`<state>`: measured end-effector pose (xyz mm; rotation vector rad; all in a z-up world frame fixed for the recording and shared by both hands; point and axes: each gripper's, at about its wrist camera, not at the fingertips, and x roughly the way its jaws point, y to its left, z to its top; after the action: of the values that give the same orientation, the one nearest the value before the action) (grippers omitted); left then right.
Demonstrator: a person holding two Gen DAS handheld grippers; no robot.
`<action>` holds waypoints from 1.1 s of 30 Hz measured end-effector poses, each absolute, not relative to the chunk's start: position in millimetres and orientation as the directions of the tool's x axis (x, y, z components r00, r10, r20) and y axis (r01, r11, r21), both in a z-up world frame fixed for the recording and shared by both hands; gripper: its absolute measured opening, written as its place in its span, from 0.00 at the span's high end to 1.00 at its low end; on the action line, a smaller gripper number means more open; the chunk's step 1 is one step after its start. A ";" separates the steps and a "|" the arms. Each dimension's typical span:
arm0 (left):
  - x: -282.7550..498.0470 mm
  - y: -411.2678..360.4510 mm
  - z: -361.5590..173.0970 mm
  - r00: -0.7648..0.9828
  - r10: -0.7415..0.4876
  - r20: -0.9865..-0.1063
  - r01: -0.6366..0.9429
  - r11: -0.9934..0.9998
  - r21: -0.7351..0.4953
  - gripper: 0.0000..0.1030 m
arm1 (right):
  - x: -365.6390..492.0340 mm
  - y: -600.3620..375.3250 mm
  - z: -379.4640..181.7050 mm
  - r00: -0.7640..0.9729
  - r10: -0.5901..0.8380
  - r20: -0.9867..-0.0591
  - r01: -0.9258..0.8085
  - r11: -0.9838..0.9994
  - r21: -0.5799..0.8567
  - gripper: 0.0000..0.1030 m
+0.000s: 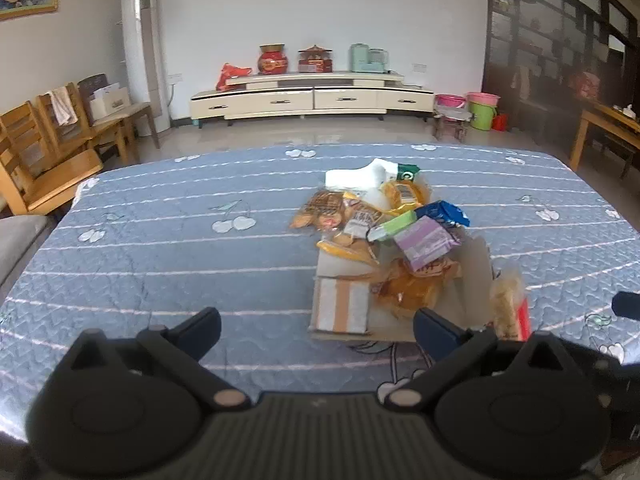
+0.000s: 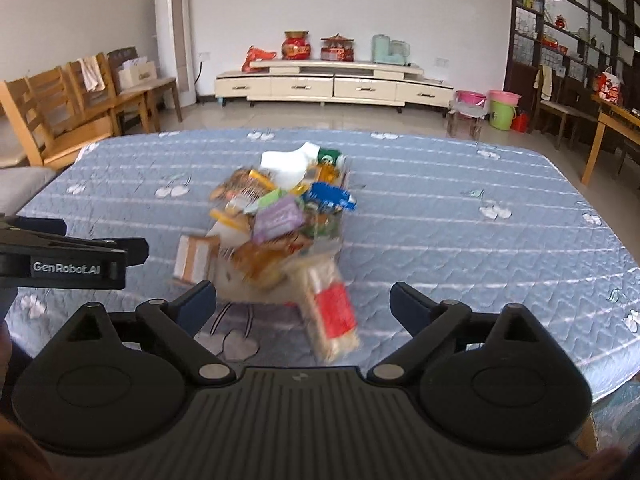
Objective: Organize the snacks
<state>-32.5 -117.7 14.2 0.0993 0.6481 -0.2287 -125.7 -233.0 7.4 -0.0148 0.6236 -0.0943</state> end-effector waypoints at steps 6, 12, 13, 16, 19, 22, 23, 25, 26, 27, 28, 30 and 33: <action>-38.9 -112.6 13.1 0.775 -0.184 -0.605 0.237 0.972 0.008 0.01 | -129.0 -226.5 3.2 0.800 -0.091 -0.593 0.072 0.996 -0.055 0.00; -41.1 -113.3 11.7 0.776 -0.162 -0.610 0.230 0.973 0.035 0.01 | -129.6 -224.6 1.0 0.799 -0.085 -0.596 0.062 0.996 -0.059 0.00; -41.2 -113.0 11.8 0.776 -0.160 -0.610 0.229 0.973 0.036 0.01 | -129.9 -224.1 0.3 0.798 -0.083 -0.596 0.061 0.997 -0.057 0.00; -41.6 -112.6 11.9 0.778 -0.155 -0.609 0.226 0.973 0.041 0.01 | -129.7 -223.4 -1.3 0.797 -0.081 -0.599 0.057 0.997 -0.059 0.00; -41.9 -112.1 12.2 0.778 -0.151 -0.609 0.223 0.974 0.043 0.01 | -127.5 -224.2 -3.5 0.793 -0.078 -0.604 0.054 0.997 -0.058 0.00; -42.0 -112.4 12.2 0.779 -0.147 -0.610 0.220 0.975 0.046 0.01 | -128.3 -225.2 -3.1 0.793 -0.077 -0.605 0.054 0.997 -0.057 0.00; -41.8 -112.8 12.1 0.779 -0.146 -0.610 0.220 0.974 0.047 0.01 | -128.1 -225.6 -3.1 0.793 -0.078 -0.605 0.055 0.997 -0.057 0.00; -42.1 -112.7 12.0 0.778 -0.147 -0.610 0.220 0.974 0.045 0.01 | -127.8 -225.9 -3.1 0.792 -0.078 -0.606 0.057 0.997 -0.055 0.00; -42.1 -112.7 12.3 0.779 -0.147 -0.609 0.219 0.975 0.046 0.01 | -127.7 -225.9 -3.3 0.791 -0.079 -0.606 0.058 0.997 -0.054 0.00; -42.5 -112.8 12.4 0.780 -0.147 -0.608 0.220 0.974 0.047 0.01 | -127.6 -226.0 -3.5 0.791 -0.081 -0.607 0.060 0.997 -0.054 0.00; -42.6 -112.9 12.4 0.780 -0.147 -0.608 0.221 0.974 0.047 0.01 | -127.3 -226.0 -3.6 0.790 -0.081 -0.608 0.060 0.997 -0.054 0.00; -42.4 -112.9 12.3 0.780 -0.145 -0.608 0.218 0.975 0.047 0.01 | -127.2 -225.9 -3.7 0.789 -0.082 -0.609 0.062 0.997 -0.054 0.00; -42.3 -112.2 13.0 0.782 -0.141 -0.607 0.213 0.976 0.048 0.01 | -126.8 -226.0 -3.8 0.788 -0.082 -0.610 0.063 0.997 -0.053 0.00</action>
<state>-42.3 -112.2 13.0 0.1161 0.6459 -0.1919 -126.8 -226.0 -3.8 -0.0303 0.6585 -0.0784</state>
